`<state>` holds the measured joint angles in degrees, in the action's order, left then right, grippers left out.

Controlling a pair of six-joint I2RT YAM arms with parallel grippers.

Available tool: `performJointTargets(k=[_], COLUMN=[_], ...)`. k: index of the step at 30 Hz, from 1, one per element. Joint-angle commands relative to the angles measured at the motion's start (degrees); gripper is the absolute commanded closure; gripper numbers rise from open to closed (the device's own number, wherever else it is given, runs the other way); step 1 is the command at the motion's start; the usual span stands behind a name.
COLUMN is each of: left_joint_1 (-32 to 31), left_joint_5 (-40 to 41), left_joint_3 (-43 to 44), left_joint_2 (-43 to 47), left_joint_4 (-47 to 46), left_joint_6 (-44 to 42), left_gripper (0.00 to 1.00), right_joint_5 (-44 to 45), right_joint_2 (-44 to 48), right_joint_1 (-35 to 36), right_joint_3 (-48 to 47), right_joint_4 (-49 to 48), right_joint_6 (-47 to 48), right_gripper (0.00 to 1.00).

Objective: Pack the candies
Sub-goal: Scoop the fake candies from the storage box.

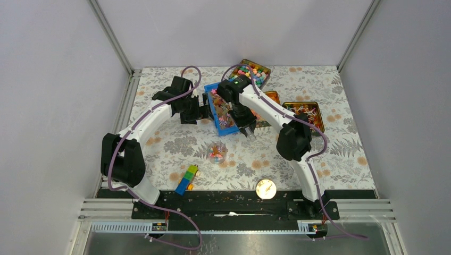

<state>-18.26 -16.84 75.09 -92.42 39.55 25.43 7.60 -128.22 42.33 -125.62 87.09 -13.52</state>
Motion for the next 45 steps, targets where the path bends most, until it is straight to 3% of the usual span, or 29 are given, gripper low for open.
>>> performJointTargets(k=[1, 20, 30, 34, 39, 45], left_joint_1=[0.2, 0.2, 0.2, 0.3, 0.2, 0.2], left_joint_5=[1.0, 1.5, 2.5, 2.0, -0.2, -4.7], left_joint_3=[2.0, 0.6, -0.8, -1.0, 0.1, 0.6], left_joint_2=[0.5, 2.2, 3.9, 3.9, 3.8, 3.2], left_joint_4=[-0.4, -0.3, -0.5, -1.1, -2.3, -5.6], left_joint_6=[-0.8, -0.9, -0.5, -0.1, 1.5, 5.6], left_gripper=[0.10, 0.09, 0.08, 0.08, 0.08, 0.11], right_joint_5=[-2.4, -6.4, -6.5, -7.4, -10.1, -12.7], right_joint_2=[-3.5, -16.7, -18.4, -14.4, -3.4, 4.6], right_joint_1=[-1.2, -6.6, -7.4, -7.4, -7.5, -7.3], right_joint_3=[-4.3, -21.9, -22.9, -20.1, -7.5, -0.7], right_joint_4=[10.2, 8.8, 3.3, -1.0, -8.5, -9.1], right_joint_6=[-0.1, 0.2, 0.3, 1.5, 2.9, 3.4], right_gripper=[1.00, 1.00, 1.00, 1.00, 1.00, 1.00])
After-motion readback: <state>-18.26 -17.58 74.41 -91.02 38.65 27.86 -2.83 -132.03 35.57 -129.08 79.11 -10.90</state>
